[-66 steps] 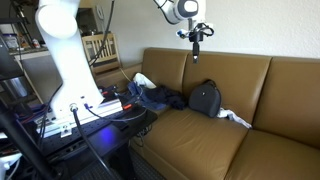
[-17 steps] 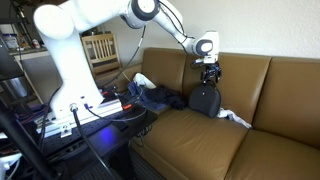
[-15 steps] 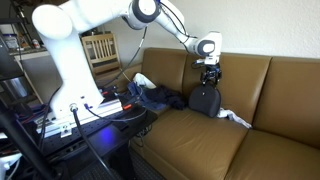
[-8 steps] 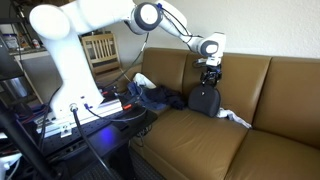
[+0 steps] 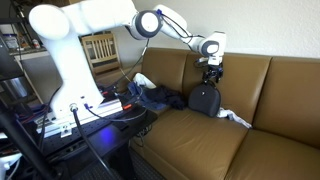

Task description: Move the black bag to the left

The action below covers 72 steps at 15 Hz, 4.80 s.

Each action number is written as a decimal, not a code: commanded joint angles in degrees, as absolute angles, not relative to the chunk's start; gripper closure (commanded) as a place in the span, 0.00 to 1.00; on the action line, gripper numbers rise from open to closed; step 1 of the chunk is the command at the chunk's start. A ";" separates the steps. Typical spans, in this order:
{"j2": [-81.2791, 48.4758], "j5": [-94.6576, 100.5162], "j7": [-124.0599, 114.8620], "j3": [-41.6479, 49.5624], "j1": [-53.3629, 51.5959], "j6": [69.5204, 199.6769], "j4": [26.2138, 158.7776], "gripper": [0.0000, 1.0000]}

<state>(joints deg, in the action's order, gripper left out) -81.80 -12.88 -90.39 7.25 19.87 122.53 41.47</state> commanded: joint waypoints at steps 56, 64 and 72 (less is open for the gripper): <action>-62.12 -9.68 -33.20 -13.33 1.84 93.73 52.96 0.93; -64.45 -8.22 -31.87 -15.86 -8.59 94.97 47.98 0.72; -61.74 -7.68 -26.58 -16.91 -9.15 96.88 50.64 0.93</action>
<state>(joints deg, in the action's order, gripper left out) -64.88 -8.56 -30.33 -16.13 -8.70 95.71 47.77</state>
